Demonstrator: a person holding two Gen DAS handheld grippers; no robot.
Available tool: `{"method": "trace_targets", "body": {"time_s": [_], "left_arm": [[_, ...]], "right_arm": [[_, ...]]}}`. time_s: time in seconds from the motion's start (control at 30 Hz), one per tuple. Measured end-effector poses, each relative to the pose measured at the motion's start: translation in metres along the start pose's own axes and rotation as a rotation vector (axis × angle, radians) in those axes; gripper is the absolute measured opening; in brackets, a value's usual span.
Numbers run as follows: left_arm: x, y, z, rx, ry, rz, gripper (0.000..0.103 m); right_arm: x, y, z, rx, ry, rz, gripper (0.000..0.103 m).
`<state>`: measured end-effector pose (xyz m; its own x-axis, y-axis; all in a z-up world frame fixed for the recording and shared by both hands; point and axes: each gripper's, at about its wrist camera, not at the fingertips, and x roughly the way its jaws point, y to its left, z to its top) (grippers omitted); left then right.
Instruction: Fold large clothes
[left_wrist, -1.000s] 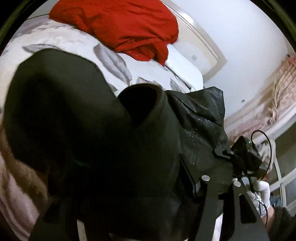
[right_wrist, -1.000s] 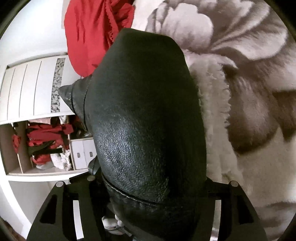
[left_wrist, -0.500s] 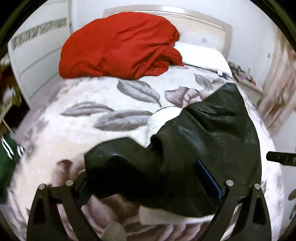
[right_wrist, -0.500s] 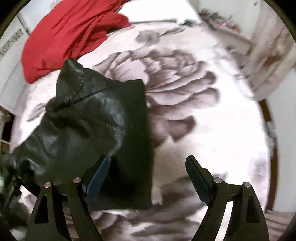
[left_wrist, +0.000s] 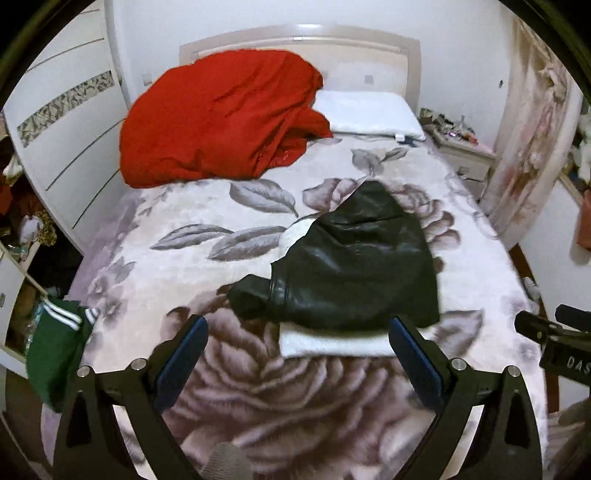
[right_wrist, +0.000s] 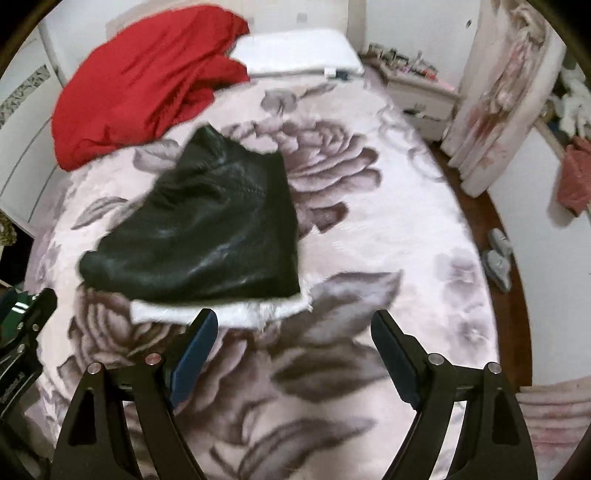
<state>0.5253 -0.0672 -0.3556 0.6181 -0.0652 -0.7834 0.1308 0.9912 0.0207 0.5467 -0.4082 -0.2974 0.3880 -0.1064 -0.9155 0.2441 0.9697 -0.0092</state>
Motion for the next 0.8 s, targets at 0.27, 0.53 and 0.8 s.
{"method": "trace_targets", "body": {"time_s": [0.27,0.53,0.8], "left_arm": [[-0.152,-0.003,-0.008,-0.036,-0.037,-0.016,0.1],[-0.28,0.001,-0.02,-0.053,-0.105,0.008,0.1],[-0.349,0.001,-0.041,-0.066,-0.126,0.008,0.1]], "right_arm": [[-0.195,-0.008,-0.062,-0.007,-0.13,-0.004,0.087],[-0.354,-0.015,-0.109,-0.007,-0.244,0.011,0.087],[-0.461,-0.023,-0.153,-0.018,-0.317,0.025,0.087]]}}
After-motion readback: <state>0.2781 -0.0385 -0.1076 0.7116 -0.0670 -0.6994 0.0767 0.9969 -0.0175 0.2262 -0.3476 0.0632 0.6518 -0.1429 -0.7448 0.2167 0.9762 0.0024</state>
